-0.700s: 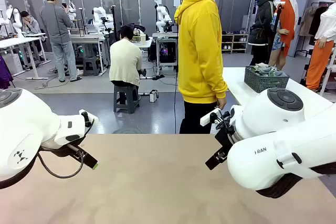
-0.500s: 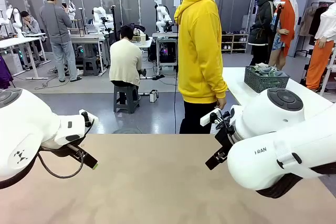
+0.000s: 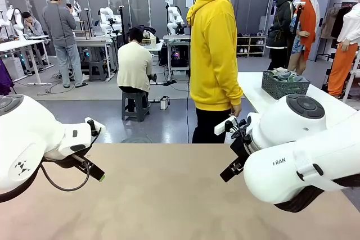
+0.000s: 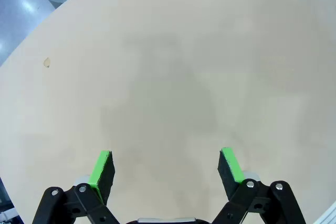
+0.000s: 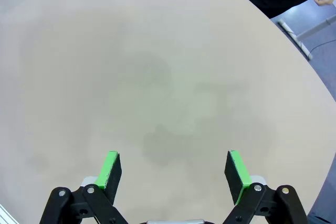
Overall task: Fold the towels and place them in the basket.
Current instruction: When a person lays out a Towel with hook on the table, fold it in half twice.
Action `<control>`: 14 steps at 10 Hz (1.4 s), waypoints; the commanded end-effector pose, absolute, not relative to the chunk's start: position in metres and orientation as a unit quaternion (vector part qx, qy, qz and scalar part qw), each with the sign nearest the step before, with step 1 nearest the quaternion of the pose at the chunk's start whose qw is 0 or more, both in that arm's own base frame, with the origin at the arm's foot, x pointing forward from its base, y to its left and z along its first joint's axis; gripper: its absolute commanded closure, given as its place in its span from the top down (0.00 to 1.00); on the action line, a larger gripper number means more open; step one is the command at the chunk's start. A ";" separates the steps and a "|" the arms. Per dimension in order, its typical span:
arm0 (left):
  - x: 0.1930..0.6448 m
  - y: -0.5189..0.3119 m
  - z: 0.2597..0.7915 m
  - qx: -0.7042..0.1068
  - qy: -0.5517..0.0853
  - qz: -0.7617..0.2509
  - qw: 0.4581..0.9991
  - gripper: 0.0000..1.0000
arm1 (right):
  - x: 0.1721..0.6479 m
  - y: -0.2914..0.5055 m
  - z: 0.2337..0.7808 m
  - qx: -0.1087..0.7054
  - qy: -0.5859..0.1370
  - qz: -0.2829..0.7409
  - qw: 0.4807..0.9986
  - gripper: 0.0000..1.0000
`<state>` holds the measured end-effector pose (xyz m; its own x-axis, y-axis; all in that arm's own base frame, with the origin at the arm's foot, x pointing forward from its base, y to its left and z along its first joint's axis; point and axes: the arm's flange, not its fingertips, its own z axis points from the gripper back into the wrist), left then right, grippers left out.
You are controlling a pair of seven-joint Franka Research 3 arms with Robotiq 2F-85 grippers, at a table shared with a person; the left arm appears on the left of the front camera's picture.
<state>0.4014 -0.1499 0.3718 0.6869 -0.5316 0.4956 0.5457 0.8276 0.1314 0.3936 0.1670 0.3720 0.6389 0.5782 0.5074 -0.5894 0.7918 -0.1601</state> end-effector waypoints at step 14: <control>0.428 0.013 0.537 -0.437 -0.095 -0.158 0.881 1.00 | 0.437 0.011 0.511 0.375 -0.138 0.158 0.903 1.00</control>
